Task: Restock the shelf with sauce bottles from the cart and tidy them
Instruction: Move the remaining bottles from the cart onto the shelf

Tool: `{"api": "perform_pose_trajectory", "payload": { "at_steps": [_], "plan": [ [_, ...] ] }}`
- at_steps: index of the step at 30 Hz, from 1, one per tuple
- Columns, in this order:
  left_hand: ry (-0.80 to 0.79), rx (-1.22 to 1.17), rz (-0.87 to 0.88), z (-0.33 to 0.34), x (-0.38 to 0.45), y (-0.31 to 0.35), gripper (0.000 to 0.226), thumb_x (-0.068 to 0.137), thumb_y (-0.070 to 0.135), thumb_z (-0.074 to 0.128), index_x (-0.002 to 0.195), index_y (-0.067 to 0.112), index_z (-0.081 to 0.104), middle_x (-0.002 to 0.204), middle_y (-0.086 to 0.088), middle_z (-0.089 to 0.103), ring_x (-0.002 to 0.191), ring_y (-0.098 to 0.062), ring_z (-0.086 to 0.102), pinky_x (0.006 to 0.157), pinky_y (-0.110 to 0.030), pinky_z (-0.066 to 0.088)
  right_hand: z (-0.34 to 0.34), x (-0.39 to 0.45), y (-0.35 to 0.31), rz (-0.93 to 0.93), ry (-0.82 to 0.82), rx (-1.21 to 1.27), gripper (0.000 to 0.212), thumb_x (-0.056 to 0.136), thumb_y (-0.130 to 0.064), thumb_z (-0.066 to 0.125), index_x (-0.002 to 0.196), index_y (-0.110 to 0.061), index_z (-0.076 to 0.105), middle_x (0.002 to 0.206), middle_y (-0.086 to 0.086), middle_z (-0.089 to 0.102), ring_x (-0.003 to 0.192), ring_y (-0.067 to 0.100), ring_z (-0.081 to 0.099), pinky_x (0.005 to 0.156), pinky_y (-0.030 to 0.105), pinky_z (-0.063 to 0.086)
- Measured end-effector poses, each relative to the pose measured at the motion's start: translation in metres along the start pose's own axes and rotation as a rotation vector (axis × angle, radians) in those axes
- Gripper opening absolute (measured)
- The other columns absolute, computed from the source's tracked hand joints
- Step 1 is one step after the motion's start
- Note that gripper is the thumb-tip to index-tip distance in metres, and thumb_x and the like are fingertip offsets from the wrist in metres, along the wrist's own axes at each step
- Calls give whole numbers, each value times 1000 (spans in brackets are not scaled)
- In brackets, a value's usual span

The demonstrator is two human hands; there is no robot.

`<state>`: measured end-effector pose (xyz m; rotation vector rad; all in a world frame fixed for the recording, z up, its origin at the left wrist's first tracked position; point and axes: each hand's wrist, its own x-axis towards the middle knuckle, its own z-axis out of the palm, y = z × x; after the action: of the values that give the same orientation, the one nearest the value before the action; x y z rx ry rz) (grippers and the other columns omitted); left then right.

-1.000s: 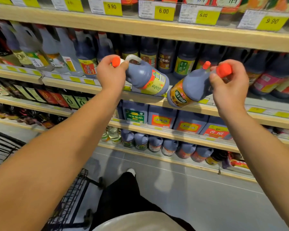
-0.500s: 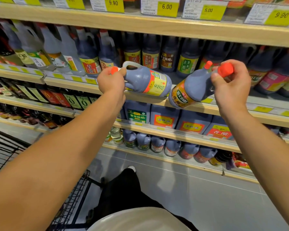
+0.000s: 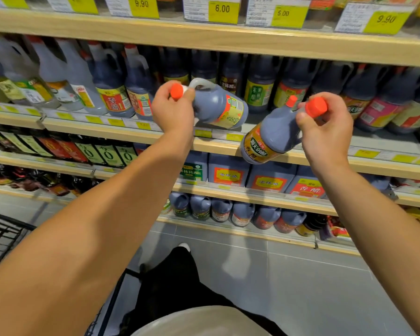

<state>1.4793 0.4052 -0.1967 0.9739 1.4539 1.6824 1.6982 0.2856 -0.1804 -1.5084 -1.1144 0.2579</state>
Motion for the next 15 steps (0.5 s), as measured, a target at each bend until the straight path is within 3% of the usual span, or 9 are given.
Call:
{"api": "perform_pose_trajectory", "payload": {
  "at_steps": [4,10,15],
  "plan": [
    [-92,120,57,26,-3,-3,21,72,20,73,91,26,67,88,9,68,85,-12,63,81,-32,55,-1,6,4,21,17,-28,26,78,-13,63,104,-14,59,90,-12,60,88,8,59,85,34,51],
    [-177,208,117,47,4,-12,18,71,22,72,80,34,62,80,12,66,84,-16,64,84,-37,54,-3,12,15,45,34,-16,26,77,-14,63,103,-15,59,97,-2,64,93,15,62,88,40,51],
    [-225,375,342,54,17,-6,16,72,28,69,85,21,65,74,6,65,75,-16,61,76,-31,52,-10,15,21,64,36,-10,26,79,-15,63,103,-20,59,100,0,65,95,15,62,89,42,51]
  ]
}}
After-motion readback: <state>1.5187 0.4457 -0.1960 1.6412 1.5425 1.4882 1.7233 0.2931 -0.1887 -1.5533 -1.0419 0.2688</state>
